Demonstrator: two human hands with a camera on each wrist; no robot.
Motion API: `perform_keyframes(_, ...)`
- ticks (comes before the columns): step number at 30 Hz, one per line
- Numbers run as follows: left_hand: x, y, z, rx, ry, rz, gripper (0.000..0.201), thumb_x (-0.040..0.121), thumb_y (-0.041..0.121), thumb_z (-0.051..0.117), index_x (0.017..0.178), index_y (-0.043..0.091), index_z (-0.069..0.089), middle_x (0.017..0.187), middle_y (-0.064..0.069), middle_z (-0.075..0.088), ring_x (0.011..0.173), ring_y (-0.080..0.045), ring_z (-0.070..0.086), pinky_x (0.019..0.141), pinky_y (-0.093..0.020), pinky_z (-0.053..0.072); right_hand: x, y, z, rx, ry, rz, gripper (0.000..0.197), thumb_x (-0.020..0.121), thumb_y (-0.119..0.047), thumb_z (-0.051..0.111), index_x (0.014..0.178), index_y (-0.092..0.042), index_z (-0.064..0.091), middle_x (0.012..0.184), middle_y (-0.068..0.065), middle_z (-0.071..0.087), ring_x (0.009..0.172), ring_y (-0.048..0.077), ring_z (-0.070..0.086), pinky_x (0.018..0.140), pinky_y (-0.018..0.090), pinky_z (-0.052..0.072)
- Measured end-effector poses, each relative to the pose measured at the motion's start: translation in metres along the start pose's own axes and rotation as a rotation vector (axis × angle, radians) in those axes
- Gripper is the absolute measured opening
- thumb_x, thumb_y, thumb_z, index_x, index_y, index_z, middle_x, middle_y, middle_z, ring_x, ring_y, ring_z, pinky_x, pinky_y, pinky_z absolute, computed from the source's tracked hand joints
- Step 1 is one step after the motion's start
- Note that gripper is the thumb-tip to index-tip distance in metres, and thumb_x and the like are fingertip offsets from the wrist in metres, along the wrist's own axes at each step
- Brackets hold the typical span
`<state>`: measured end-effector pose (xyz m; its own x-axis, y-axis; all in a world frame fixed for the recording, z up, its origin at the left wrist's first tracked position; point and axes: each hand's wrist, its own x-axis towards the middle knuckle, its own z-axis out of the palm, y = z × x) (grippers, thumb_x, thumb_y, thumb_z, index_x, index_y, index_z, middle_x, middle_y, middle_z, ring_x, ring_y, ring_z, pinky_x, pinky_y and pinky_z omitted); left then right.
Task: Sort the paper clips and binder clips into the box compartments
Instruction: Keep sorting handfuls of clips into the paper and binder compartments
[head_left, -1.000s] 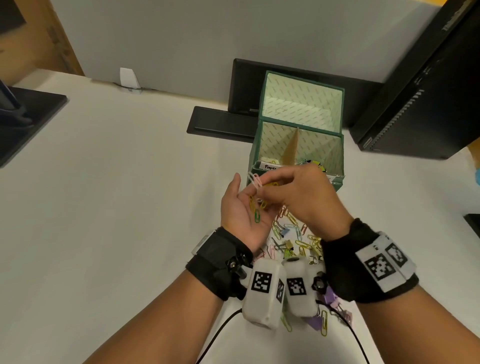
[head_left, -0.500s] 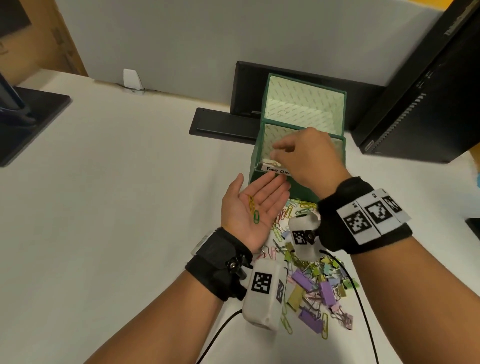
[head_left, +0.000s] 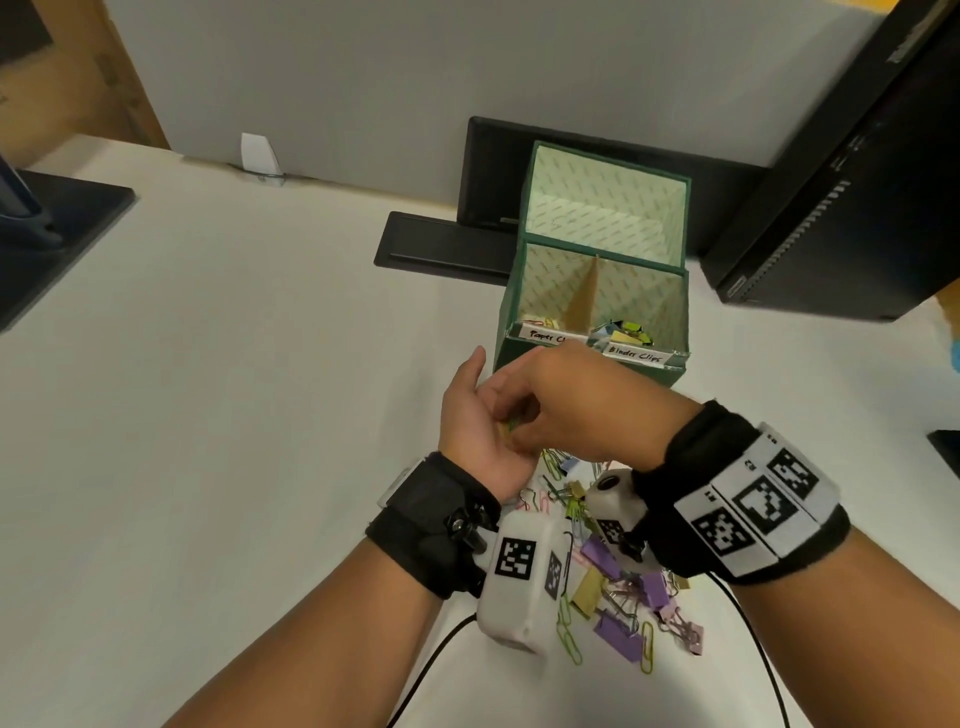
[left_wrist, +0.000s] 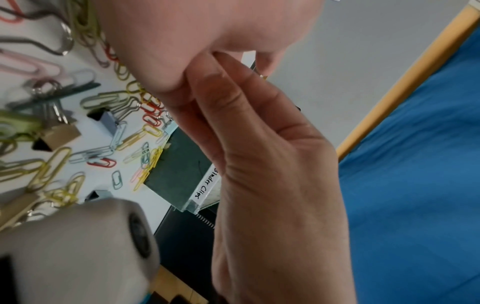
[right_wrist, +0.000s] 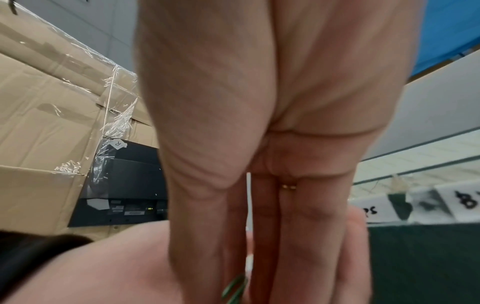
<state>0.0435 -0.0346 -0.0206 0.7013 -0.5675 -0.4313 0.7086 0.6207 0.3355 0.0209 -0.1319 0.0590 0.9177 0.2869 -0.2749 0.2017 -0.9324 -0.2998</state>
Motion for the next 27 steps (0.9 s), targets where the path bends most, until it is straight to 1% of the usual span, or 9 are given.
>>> perform_keyframes(3, 0.0, 0.003, 0.0, -0.026, 0.002, 0.035, 0.057, 0.096, 0.05, 0.04, 0.12, 0.005, 0.066, 0.118, -0.018, 0.067, 0.116, -0.029, 0.06, 0.099, -0.043, 0.045, 0.003, -0.001, 0.003, 0.019, 0.091, -0.007, 0.029, 0.079, -0.011, 0.066, 0.1, -0.027, 0.077, 0.093, -0.007, 0.074, 0.082, 0.008, 0.067, 0.077, 0.029, 0.056)
perform_keyframes(6, 0.0, 0.0, 0.0, -0.064, -0.003, 0.025, 0.055, 0.093, 0.049, 0.047, 0.124, 0.007, 0.064, 0.128, -0.016, 0.062, 0.122, -0.029, 0.057, 0.108, -0.046, 0.038, 0.004, -0.001, 0.004, -0.016, 0.152, 0.008, 0.019, 0.082, -0.014, 0.066, 0.096, -0.022, 0.076, 0.09, -0.006, 0.072, 0.082, 0.009, 0.065, 0.078, 0.027, 0.054)
perform_keyframes(10, -0.002, -0.004, 0.002, -0.096, -0.062, -0.002, 0.053, 0.093, 0.049, 0.048, 0.12, 0.008, 0.066, 0.106, -0.011, 0.065, 0.115, -0.026, 0.057, 0.107, -0.043, 0.038, 0.002, 0.004, 0.002, 0.076, 0.116, 0.031, 0.016, 0.08, -0.013, 0.072, 0.094, -0.02, 0.074, 0.084, -0.009, 0.069, 0.078, 0.006, 0.063, 0.069, 0.016, 0.048)
perform_keyframes(13, -0.003, -0.006, 0.005, -0.108, -0.085, -0.007, 0.053, 0.093, 0.049, 0.047, 0.12, 0.007, 0.066, 0.108, -0.011, 0.066, 0.119, -0.027, 0.056, 0.11, -0.042, 0.036, -0.002, 0.004, -0.003, 0.141, 0.082, 0.041, 0.016, 0.078, -0.012, 0.075, 0.091, -0.022, 0.075, 0.082, -0.008, 0.07, 0.076, 0.005, 0.065, 0.072, 0.021, 0.054)
perform_keyframes(16, -0.004, -0.005, 0.006, -0.077, -0.102, 0.04, 0.051, 0.096, 0.047, 0.043, 0.113, 0.007, 0.069, 0.114, -0.015, 0.067, 0.107, -0.029, 0.064, 0.101, -0.042, 0.044, -0.002, 0.006, -0.016, 0.384, 0.262, 0.094, 0.015, 0.081, -0.009, 0.075, 0.088, -0.022, 0.07, 0.078, -0.003, 0.071, 0.068, 0.011, 0.069, 0.068, 0.03, 0.06)
perform_keyframes(19, -0.002, -0.004, 0.005, -0.024, -0.043, 0.061, 0.048, 0.095, 0.045, 0.047, 0.114, 0.005, 0.064, 0.105, -0.018, 0.071, 0.089, -0.03, 0.07, 0.088, -0.04, 0.052, 0.005, 0.014, -0.034, 0.381, 0.556, 0.139, 0.007, 0.085, -0.018, 0.074, 0.089, -0.023, 0.071, 0.078, -0.008, 0.069, 0.068, 0.003, 0.064, 0.063, 0.007, 0.049)
perform_keyframes(21, 0.0, -0.004, 0.004, 0.013, -0.021, 0.053, 0.042, 0.094, 0.04, 0.05, 0.112, 0.004, 0.065, 0.101, -0.017, 0.072, 0.084, -0.028, 0.068, 0.08, -0.036, 0.053, 0.013, 0.023, -0.038, 0.273, 0.649, 0.183, 0.002, 0.085, -0.022, 0.074, 0.087, -0.023, 0.074, 0.079, -0.009, 0.069, 0.074, 0.004, 0.063, 0.067, 0.009, 0.049)
perform_keyframes(24, -0.001, -0.004, 0.007, 0.027, 0.01, 0.042, 0.028, 0.091, 0.031, 0.054, 0.092, 0.006, 0.066, 0.079, -0.01, 0.067, 0.069, -0.023, 0.061, 0.067, -0.031, 0.048, 0.028, 0.037, -0.034, 0.156, 0.689, 0.298, 0.004, 0.086, -0.028, 0.072, 0.082, -0.027, 0.073, 0.079, -0.012, 0.068, 0.076, 0.006, 0.063, 0.073, 0.03, 0.057)
perform_keyframes(27, -0.002, -0.001, 0.007, 0.03, 0.012, 0.05, 0.022, 0.088, 0.028, 0.055, 0.074, 0.011, 0.058, 0.067, -0.005, 0.051, 0.061, -0.019, 0.05, 0.06, -0.029, 0.041, 0.033, 0.043, -0.029, 0.036, 0.535, 0.379, 0.025, 0.084, -0.046, 0.071, 0.076, -0.023, 0.076, 0.075, -0.009, 0.069, 0.07, 0.009, 0.062, 0.069, 0.035, 0.057)
